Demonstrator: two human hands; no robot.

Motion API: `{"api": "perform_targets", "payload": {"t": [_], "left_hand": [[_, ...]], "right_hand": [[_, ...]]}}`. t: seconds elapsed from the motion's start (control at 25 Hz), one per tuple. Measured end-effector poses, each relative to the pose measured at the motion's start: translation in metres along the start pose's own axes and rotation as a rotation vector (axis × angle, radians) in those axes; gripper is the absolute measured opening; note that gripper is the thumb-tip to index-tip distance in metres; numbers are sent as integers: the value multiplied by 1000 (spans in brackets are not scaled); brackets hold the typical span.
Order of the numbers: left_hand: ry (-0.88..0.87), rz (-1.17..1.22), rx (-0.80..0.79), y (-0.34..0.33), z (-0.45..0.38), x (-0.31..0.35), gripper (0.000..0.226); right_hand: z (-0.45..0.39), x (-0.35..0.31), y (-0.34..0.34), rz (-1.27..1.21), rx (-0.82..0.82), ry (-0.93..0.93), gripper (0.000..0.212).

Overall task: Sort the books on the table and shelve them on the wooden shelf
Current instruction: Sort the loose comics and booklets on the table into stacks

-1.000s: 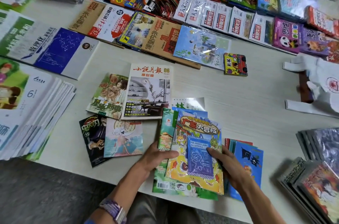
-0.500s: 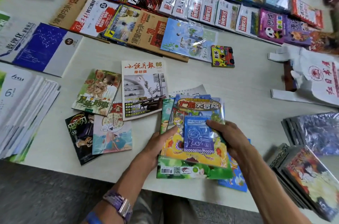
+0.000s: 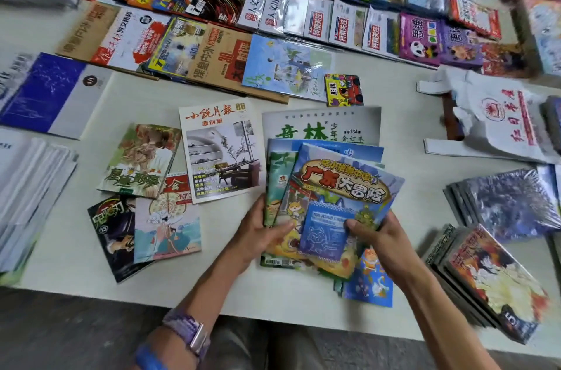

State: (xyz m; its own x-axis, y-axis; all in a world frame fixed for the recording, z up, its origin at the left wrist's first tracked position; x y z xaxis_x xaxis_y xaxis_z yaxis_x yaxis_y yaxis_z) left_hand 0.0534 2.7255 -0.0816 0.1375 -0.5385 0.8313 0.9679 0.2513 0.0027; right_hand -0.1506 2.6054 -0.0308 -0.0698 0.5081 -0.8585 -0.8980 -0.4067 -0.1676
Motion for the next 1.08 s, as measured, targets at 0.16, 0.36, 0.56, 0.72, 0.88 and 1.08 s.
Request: {"api": "perform_targets", "payload": {"t": [0.16,0.36,0.56,0.72,0.88,1.08], "left_hand": [[-47,-149,265,55,11,19,29],[-116,-123,397,65,26,34,41],[-178,-130,408,55,28,35,57],[-119,-197,418,57,25,24,54],[7,-205,329,56,16,13,59],[262,-293,250,60,7,-29,41]], "right_hand": [[-19,5,-41,117,-38,83,28],[-19,12,-64,284,-77,147,21],[-12,23,-59,272,-116,123,19],[-20,25,-54,318,-116,124,16],[-20,32,-56,102,-205,1,40],[-11,93,-58,-94,-98,-278,52]]}}
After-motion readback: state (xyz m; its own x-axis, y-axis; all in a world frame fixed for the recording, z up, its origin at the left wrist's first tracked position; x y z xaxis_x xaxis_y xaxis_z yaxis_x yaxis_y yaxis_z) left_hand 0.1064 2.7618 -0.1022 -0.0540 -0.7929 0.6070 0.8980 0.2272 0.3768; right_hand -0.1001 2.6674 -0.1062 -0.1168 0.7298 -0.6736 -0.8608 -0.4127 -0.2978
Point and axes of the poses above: each hand's wrist, its own z-axis away from the middle knuckle, its own y-axis out of the back of the hand, x = y × z, the point moved 8 cm from there along -z, towards the middle knuckle, and after that the axes turned 15 degrees about -z, right-handed, at the moved point
